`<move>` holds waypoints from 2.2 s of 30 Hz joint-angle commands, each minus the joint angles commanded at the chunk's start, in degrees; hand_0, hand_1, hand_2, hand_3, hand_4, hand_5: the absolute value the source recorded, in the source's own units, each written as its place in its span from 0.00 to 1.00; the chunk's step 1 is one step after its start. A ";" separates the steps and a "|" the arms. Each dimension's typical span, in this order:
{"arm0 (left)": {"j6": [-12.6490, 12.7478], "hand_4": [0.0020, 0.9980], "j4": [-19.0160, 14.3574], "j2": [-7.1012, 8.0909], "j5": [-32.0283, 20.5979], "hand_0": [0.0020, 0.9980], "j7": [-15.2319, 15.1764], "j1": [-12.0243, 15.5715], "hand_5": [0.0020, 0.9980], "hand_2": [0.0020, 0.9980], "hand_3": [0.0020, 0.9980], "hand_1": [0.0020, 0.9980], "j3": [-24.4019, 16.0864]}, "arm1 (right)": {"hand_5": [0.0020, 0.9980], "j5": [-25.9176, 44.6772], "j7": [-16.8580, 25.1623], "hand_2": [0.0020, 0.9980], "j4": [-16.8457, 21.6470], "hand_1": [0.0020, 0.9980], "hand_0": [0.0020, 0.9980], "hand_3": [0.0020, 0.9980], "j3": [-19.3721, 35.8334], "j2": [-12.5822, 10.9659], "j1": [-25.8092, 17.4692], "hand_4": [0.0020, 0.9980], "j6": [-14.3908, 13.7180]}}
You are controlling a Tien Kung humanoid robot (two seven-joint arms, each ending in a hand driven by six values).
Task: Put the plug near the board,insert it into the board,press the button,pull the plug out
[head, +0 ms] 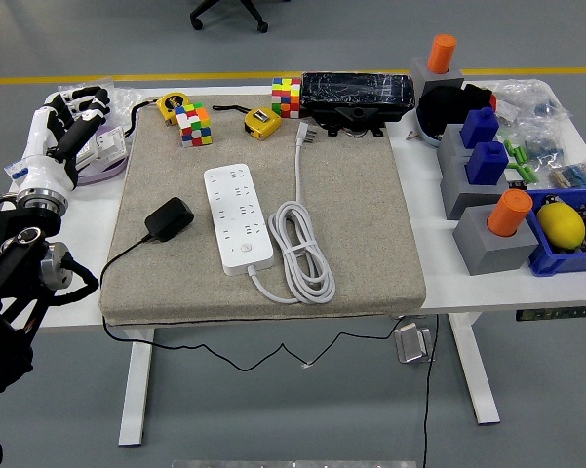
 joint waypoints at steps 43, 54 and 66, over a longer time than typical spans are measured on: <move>-2.15 0.99 7.24 3.19 36.17 0.87 11.97 -2.49 0.37 0.78 0.82 0.81 21.00 | 0.44 -0.04 0.01 0.69 0.10 0.67 0.61 0.56 -0.11 -0.20 -0.18 0.92 0.06; -0.58 0.99 11.08 2.83 37.19 0.85 12.04 -2.97 0.36 0.75 0.81 0.78 23.33 | 0.44 -0.09 -0.02 0.69 0.05 0.67 0.61 0.57 -0.05 -0.29 -0.20 0.92 0.04; -0.66 0.94 14.69 1.92 36.33 0.82 13.11 -4.21 0.28 0.69 0.70 0.73 24.77 | 0.44 0.05 0.01 0.68 0.13 0.67 0.61 0.57 -0.31 -0.29 -0.07 0.92 0.06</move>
